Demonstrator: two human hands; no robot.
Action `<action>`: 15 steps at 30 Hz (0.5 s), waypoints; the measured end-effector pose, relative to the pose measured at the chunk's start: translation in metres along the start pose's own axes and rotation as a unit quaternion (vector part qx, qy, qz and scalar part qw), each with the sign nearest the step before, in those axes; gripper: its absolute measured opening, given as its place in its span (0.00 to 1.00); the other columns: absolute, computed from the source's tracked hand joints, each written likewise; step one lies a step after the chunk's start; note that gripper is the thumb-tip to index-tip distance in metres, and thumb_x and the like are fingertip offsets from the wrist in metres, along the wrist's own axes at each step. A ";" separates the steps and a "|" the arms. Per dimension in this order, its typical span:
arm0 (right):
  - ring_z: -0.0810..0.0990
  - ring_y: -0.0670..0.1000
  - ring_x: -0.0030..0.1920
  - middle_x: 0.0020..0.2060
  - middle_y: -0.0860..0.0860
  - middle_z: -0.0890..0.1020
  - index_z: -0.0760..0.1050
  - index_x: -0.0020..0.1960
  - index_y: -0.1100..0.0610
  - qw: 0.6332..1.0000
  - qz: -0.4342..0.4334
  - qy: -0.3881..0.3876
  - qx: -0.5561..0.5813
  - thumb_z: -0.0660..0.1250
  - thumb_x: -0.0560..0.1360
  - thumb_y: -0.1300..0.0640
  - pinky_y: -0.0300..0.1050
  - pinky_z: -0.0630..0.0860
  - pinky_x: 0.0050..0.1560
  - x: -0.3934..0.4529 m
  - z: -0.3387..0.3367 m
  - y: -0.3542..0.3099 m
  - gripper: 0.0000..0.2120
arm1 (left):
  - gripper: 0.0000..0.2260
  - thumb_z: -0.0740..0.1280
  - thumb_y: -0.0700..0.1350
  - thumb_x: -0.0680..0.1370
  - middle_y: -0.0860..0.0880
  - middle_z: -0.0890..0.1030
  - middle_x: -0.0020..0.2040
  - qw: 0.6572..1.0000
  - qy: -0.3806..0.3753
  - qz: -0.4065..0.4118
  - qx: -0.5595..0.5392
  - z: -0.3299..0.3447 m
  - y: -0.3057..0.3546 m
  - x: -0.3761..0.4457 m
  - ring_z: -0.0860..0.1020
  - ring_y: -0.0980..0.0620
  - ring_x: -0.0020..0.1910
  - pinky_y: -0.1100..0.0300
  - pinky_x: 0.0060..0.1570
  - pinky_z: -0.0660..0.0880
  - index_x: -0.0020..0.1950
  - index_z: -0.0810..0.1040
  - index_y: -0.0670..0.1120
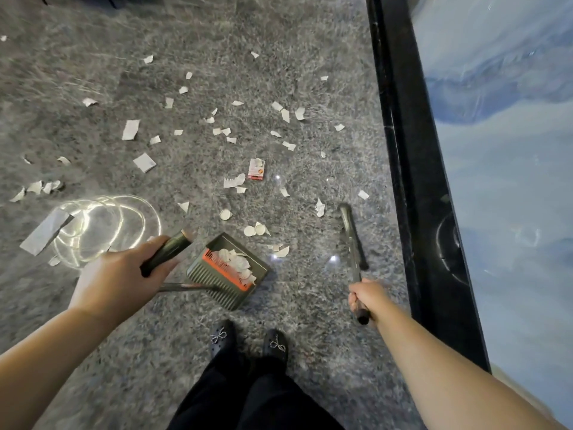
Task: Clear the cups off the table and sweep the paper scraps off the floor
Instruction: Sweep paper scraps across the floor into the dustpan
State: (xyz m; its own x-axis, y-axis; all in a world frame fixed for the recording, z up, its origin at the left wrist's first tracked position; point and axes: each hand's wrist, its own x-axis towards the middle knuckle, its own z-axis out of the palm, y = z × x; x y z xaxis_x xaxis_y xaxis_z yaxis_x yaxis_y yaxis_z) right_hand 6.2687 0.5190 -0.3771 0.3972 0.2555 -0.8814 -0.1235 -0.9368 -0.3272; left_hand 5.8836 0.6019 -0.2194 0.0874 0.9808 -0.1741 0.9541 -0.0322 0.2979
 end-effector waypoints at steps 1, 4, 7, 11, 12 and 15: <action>0.69 0.52 0.21 0.24 0.56 0.72 0.68 0.57 0.63 1.000 0.002 -0.007 -0.009 0.58 0.79 0.67 0.41 0.66 0.21 0.000 0.008 0.001 0.07 | 0.17 0.72 0.55 0.72 0.55 0.72 0.27 1.000 0.005 0.007 -0.001 0.002 -0.003 0.001 0.71 0.49 0.28 0.59 0.30 0.69 0.60 0.81 0.55; 0.70 0.52 0.22 0.25 0.56 0.72 0.67 0.58 0.63 0.999 -0.009 -0.023 -0.030 0.57 0.78 0.67 0.43 0.67 0.23 -0.007 0.037 0.007 0.09 | 0.16 0.74 0.52 0.72 0.53 0.74 0.27 1.000 0.013 0.023 -0.002 0.004 -0.013 0.003 0.70 0.50 0.27 0.59 0.30 0.69 0.59 0.81 0.53; 0.70 0.50 0.21 0.24 0.54 0.72 0.67 0.61 0.63 0.998 -0.026 -0.046 -0.023 0.57 0.78 0.67 0.41 0.68 0.23 -0.023 0.064 0.009 0.12 | 0.16 0.73 0.53 0.72 0.54 0.75 0.27 1.000 0.001 0.025 -0.003 0.002 -0.021 0.007 0.71 0.50 0.26 0.61 0.29 0.68 0.60 0.80 0.53; 0.69 0.47 0.22 0.26 0.52 0.71 0.66 0.62 0.60 0.995 -0.024 -0.094 -0.003 0.58 0.78 0.68 0.39 0.67 0.21 -0.041 0.090 0.005 0.13 | 0.16 0.73 0.52 0.72 0.57 0.71 0.27 1.000 -0.004 0.025 -0.018 -0.001 -0.025 0.012 0.71 0.51 0.27 0.62 0.29 0.66 0.60 0.80 0.54; 0.69 0.47 0.22 0.25 0.52 0.71 0.66 0.65 0.59 0.994 -0.028 -0.103 -0.003 0.59 0.78 0.68 0.39 0.67 0.21 -0.044 0.096 0.005 0.17 | 0.16 0.74 0.52 0.72 0.57 0.71 0.27 0.999 -0.001 0.027 -0.023 -0.002 -0.026 0.012 0.71 0.51 0.27 0.62 0.29 0.66 0.59 0.81 0.54; 0.69 0.48 0.23 0.25 0.52 0.72 0.63 0.74 0.58 0.993 -0.049 -0.104 -0.008 0.60 0.77 0.69 0.39 0.67 0.21 -0.059 0.109 0.006 0.26 | 0.15 0.75 0.51 0.71 0.54 0.75 0.26 0.998 0.007 0.057 -0.026 -0.003 -0.032 0.012 0.72 0.48 0.25 0.61 0.28 0.71 0.56 0.79 0.57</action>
State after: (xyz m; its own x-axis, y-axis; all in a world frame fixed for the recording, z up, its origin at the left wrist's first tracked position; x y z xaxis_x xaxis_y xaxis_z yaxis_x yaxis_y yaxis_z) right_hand 6.1459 0.5239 -0.3644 0.2099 0.3882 -0.8974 -0.0776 -0.9083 -0.4111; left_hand 5.8530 0.6149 -0.2282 0.1891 0.9742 -0.1231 0.9222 -0.1332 0.3632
